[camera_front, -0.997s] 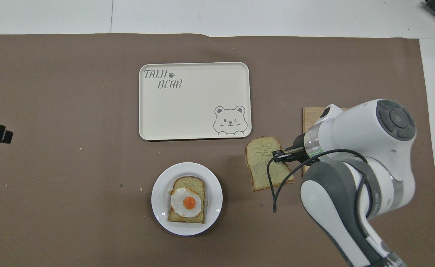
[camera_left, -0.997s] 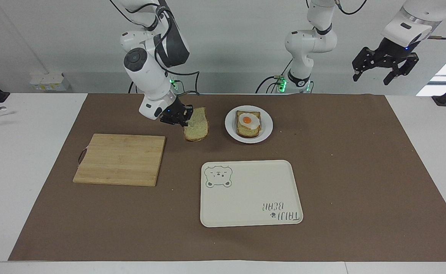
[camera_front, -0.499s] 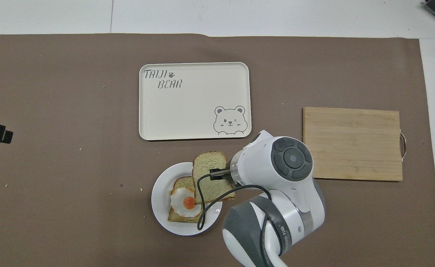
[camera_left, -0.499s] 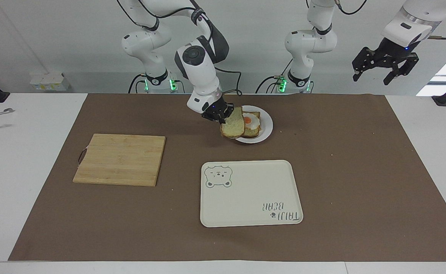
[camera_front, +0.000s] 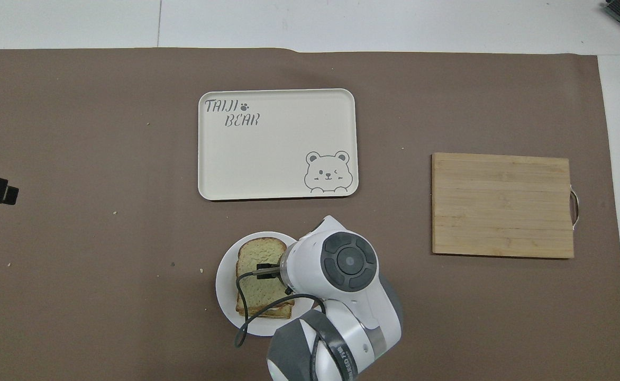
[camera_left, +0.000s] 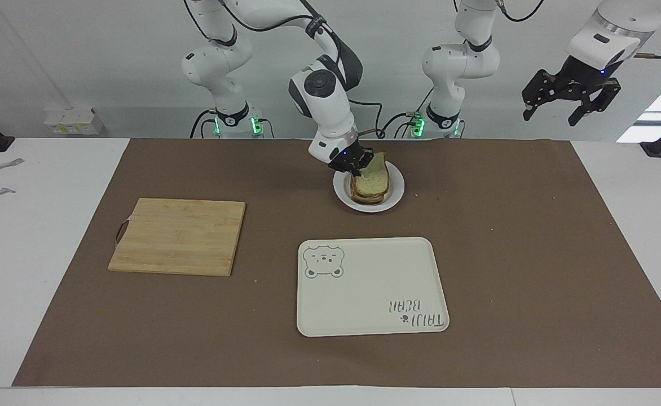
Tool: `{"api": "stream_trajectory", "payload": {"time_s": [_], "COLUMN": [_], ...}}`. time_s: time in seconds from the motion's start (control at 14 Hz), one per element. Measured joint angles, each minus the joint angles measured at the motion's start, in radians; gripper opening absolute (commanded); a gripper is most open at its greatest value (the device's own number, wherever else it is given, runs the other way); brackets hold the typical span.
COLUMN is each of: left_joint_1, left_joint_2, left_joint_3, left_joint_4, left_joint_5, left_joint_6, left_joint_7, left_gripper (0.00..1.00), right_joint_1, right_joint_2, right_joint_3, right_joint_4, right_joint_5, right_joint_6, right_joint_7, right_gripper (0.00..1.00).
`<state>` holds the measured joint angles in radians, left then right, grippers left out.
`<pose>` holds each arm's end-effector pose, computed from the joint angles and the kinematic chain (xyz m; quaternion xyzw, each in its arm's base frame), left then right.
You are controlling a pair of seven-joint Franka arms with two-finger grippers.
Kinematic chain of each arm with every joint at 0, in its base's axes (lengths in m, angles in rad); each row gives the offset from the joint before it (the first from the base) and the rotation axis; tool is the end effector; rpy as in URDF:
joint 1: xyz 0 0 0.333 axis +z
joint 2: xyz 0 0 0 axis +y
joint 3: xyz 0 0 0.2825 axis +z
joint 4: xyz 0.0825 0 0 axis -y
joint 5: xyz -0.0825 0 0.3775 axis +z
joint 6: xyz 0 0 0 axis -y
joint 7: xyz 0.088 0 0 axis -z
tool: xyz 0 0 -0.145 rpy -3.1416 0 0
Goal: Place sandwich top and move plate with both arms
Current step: 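Lower the bread slice onto the egg toast and open the right gripper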
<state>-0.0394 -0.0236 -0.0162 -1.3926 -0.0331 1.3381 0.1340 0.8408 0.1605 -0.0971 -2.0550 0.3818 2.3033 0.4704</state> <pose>0.5115 -0.0339 0.6263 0.9949 -0.0982 -0.0148 0.0166 0.4146 0.4066 0.3040 -0.9892 -0.0153 0.0429 0.1394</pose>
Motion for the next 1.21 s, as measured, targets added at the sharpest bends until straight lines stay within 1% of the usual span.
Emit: {"api": "stream_trajectory", "payload": {"time_s": [0.14,1.21], "left_joint_1": [0.000,0.000], "left_joint_2": [0.000,-0.001], "left_joint_3": [0.000,0.000], "left_joint_4": [0.000,0.000], "left_joint_5": [0.000,0.000], "left_joint_6": [0.000,0.000], "left_joint_7": [0.000,-0.001], "left_gripper": [1.00,1.00], "right_joint_1": [0.010,0.020], "right_joint_2": [0.019,0.048], "right_joint_3": [0.000,0.000], "right_joint_4": [0.000,-0.004], "right_joint_5": [0.000,0.000], "right_joint_6": [0.000,-0.001], "right_joint_7": [0.004,0.018], "right_gripper": [0.00,0.00]}}
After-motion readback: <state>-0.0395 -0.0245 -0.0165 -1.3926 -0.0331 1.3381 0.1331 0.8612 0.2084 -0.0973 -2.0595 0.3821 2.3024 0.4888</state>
